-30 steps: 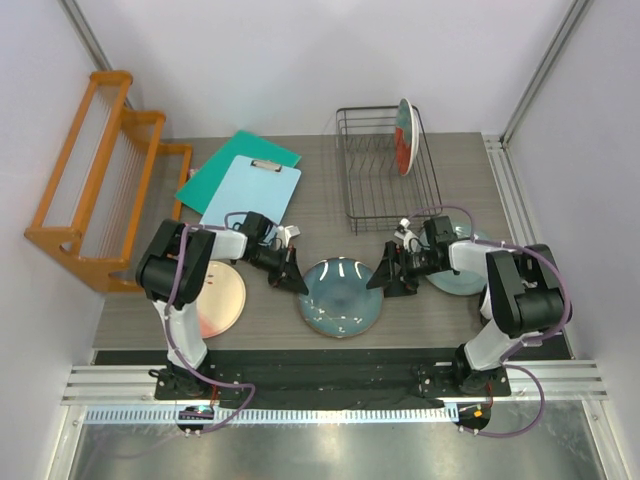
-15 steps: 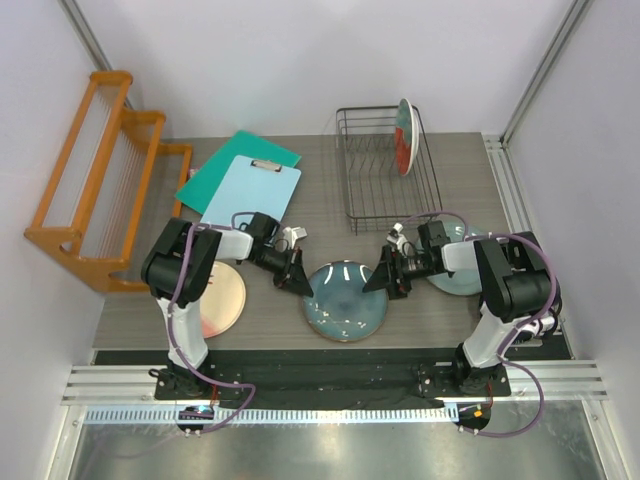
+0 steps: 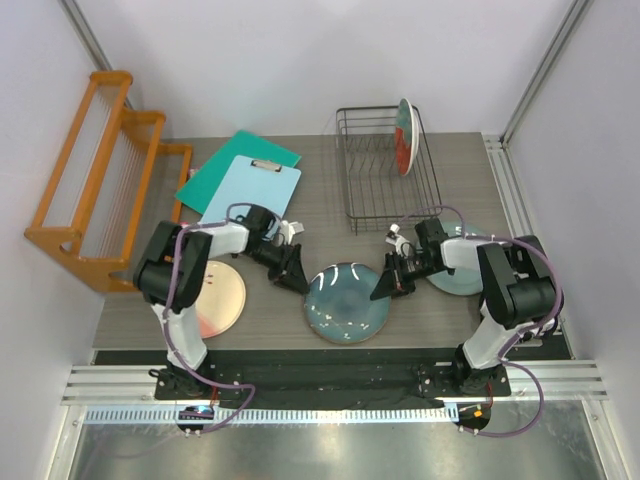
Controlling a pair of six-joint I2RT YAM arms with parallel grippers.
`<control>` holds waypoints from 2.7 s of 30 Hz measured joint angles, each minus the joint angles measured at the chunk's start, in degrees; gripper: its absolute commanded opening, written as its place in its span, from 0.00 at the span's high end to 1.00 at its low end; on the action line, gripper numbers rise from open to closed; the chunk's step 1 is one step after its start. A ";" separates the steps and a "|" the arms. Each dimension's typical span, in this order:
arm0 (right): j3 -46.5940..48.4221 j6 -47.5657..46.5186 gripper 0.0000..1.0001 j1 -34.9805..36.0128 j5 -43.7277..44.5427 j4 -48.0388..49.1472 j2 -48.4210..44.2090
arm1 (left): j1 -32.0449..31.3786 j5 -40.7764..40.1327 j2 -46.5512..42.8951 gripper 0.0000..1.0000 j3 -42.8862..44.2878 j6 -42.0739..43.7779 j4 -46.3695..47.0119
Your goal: Load the plates into the dish rack
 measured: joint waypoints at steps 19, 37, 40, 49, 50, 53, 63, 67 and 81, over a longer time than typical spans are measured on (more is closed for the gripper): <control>60.48 -10.43 0.99 0.22 13.25 -38.03 -5.42 | 12.24 -27.85 -23.45 0.43 22.47 13.55 -19.47; 83.82 1.57 0.99 6.56 72.15 -17.64 17.22 | 12.24 -39.82 -23.74 0.43 15.52 6.78 -14.69; 84.72 -1.44 0.99 9.14 77.48 -16.31 18.97 | 12.24 -39.78 -23.93 0.43 14.82 6.80 -14.49; 87.41 -11.91 0.99 13.62 88.87 -9.40 23.37 | 12.24 -38.86 -24.04 0.43 14.56 6.62 -13.66; 87.60 -12.57 0.99 13.62 89.68 -9.11 23.69 | 12.24 -38.73 -24.04 0.43 14.56 6.56 -13.57; 88.00 -15.13 0.99 13.27 92.59 -8.39 24.50 | 12.24 -38.23 -24.04 0.43 14.56 6.36 -13.16; 88.13 -20.11 0.99 12.24 97.85 -7.08 27.85 | 12.24 -37.66 -24.04 0.43 14.53 5.49 -12.72; 88.46 -21.14 0.99 12.24 98.27 -6.75 29.59 | 12.24 -37.66 -24.04 0.43 14.36 5.49 -12.57; 88.76 -22.01 0.99 11.10 98.71 -6.51 31.87 | 12.24 -37.18 -23.56 0.43 13.66 5.46 -12.33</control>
